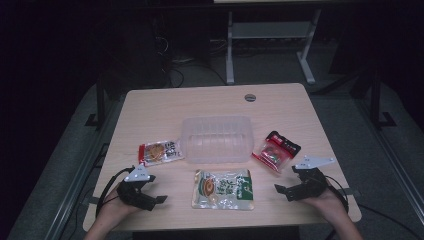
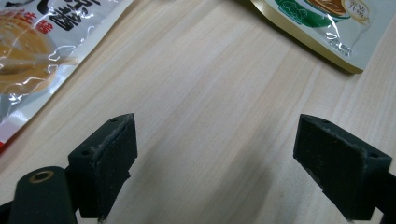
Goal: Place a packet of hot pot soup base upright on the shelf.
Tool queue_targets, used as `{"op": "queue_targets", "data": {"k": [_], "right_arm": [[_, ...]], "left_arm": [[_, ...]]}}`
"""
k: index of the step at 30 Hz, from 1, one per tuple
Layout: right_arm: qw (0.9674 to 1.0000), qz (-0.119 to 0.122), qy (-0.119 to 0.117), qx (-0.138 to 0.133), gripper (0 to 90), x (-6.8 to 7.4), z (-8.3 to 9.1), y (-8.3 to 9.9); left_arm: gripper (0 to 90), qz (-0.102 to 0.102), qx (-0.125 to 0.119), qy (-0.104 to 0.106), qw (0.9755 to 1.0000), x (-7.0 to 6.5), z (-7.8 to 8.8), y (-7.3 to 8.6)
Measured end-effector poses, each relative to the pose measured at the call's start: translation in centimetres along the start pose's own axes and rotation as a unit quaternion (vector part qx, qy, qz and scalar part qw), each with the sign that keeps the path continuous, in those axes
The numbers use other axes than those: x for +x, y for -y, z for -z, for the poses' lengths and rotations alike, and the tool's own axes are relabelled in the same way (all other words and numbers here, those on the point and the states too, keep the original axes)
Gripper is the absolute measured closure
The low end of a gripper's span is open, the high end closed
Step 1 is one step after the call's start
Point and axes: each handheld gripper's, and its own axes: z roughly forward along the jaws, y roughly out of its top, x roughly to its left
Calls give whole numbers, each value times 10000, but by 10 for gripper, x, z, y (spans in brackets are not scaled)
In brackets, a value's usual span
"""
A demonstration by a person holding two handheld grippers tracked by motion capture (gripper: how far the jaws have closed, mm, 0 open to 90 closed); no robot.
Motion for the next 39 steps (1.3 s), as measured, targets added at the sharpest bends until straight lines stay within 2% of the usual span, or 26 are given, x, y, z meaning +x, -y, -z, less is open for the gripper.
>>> {"op": "queue_targets", "data": {"k": [4,6,9,10,11,13,15,16,20,24,29,33,35,39], "right_arm": [[10000,23,-35,11,30,0,1,0],[10000,14,-25,-18,65,1,5,-1],[10000,-24,-16,8,112,1,7,-2],[10000,-34,62,-7,139,2,9,-4],[10000,-65,62,6,154,2,9,-5],[9999,-130,77,1,240,3,12,-6],[9999,-85,108,-68,299,2,13,-6],[9998,-166,107,-59,351,3,14,-6],[9996,-234,122,-126,497,0,18,-7],[9991,-357,162,-131,681,-5,21,-10],[9996,-249,93,-72,897,-10,18,-17],[9999,-118,24,-10,899,-10,9,-24],[9999,-114,54,23,898,-11,5,-29],[9999,-146,62,23,898,-15,-3,-37]], "left_arm": [[130,30,-4,-37,10000,1,1,0],[130,31,-70,-31,10000,0,2,1],[129,-18,-122,9,9999,-3,3,1],[128,-125,-152,18,9998,-5,6,0],[128,-132,-212,39,9997,-7,6,0],[128,-141,-204,26,9997,-8,7,0],[128,-154,-192,40,9997,-9,7,0],[128,-159,-189,43,9997,-9,7,0],[128,-137,-229,35,9996,-8,6,-1],[128,-84,-245,42,9997,-9,5,-1],[129,-84,-230,20,9997,-8,6,-1],[130,-78,-212,34,9997,-8,6,-2],[131,-110,-215,44,9997,-9,5,-2],[131,-44,-229,67,9997,-10,4,-2]]}}
